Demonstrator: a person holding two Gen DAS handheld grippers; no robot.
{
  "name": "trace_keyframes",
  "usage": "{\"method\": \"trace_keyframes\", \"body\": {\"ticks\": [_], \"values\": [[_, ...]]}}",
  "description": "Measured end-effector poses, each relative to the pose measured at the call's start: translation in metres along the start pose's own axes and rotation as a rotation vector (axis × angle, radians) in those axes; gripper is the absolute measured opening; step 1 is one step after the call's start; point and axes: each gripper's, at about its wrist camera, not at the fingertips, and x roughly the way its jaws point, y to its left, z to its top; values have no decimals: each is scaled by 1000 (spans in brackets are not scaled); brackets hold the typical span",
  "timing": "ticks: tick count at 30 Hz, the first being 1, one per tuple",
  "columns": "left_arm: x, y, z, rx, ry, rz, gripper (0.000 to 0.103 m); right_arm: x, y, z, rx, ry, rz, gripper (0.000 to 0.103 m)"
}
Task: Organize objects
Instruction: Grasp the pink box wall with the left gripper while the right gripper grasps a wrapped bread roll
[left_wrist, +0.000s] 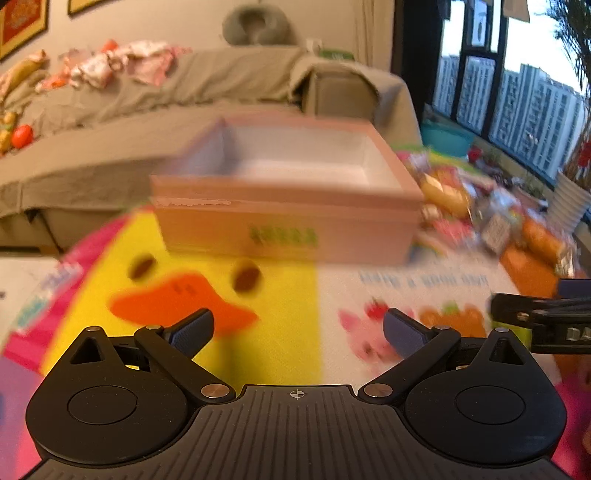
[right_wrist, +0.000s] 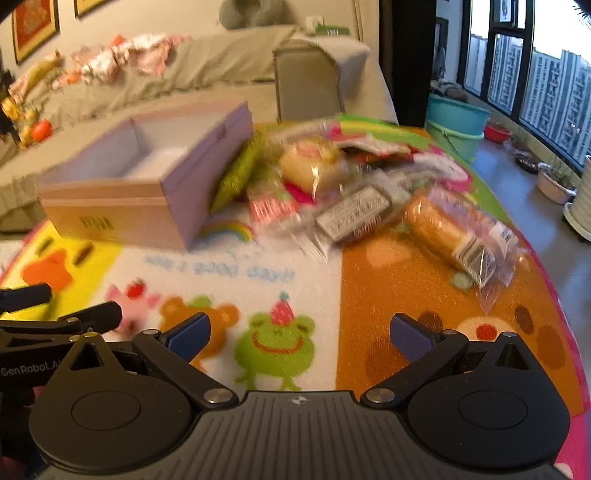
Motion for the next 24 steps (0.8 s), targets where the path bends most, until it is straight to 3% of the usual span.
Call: {"method": "trace_keyframes", "body": {"ticks": [5,8,11,14,18,19,21,22,23,24], "values": [[-15,39,41,-76,-141,82,102,-31,4,11,-29,-182,-37,103],[-5,70,63,-169,-176,88,102,-41,6,15,-38,-251,-78,103],[21,96,79,-234,-111,57,102,-39,5,20,-79,-204,-40,103],[53,111,90,-235,-32,56,102,-35,-1,21,-90,-131,14,103],[80,117,95,-233,18,50,99,-35,-12,14,-106,-106,-20,103],[83,116,94,-221,26,50,91,-35,-15,12,-113,-107,-36,103],[88,111,92,-203,41,37,58,-35,-23,11,-129,-117,-74,103],[92,108,91,-198,54,38,30,-34,-27,10,-139,-125,-91,103],[96,108,90,-195,70,49,21,-34,-30,11,-150,-136,-110,103],[98,106,89,-194,70,50,21,-34,-35,12,-159,-147,-124,103]]}}
